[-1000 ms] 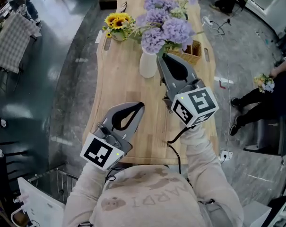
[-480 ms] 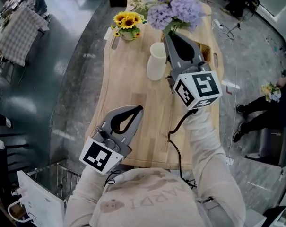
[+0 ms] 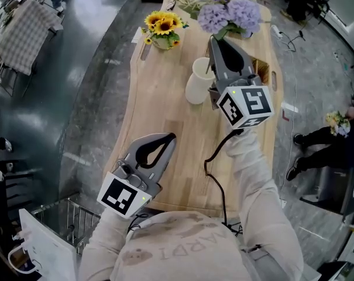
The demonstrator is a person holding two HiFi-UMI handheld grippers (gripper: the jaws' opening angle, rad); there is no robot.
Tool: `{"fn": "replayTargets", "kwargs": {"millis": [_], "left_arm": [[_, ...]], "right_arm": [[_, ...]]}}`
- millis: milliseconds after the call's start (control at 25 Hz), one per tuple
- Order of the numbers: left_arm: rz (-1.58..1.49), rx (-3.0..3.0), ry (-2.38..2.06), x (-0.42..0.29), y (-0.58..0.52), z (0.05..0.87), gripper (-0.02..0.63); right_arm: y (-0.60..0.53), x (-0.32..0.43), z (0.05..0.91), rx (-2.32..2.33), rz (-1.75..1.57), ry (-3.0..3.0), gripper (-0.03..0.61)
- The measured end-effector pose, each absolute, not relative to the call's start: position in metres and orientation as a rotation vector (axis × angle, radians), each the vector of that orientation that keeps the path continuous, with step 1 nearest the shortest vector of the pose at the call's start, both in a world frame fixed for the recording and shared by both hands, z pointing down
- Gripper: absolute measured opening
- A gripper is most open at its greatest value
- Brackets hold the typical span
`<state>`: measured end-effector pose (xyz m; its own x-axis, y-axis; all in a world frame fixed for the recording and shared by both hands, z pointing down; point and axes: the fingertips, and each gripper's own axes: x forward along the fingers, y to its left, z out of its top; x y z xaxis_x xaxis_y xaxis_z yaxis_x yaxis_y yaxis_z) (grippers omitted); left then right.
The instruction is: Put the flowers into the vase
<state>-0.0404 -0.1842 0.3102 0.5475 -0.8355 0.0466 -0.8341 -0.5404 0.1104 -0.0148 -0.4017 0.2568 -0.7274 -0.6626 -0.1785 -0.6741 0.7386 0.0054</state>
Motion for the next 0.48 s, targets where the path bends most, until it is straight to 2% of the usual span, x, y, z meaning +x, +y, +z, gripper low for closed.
{"fn": "replayTargets", "kwargs": {"millis": [480], "left_arm": [[-0.011,2.627,-1.409,-0.040,-0.203,0.327,0.000]], "right_arm": [[-0.405,-0.014,0.326,-1.078,0.009,2.875,0.041]]}}
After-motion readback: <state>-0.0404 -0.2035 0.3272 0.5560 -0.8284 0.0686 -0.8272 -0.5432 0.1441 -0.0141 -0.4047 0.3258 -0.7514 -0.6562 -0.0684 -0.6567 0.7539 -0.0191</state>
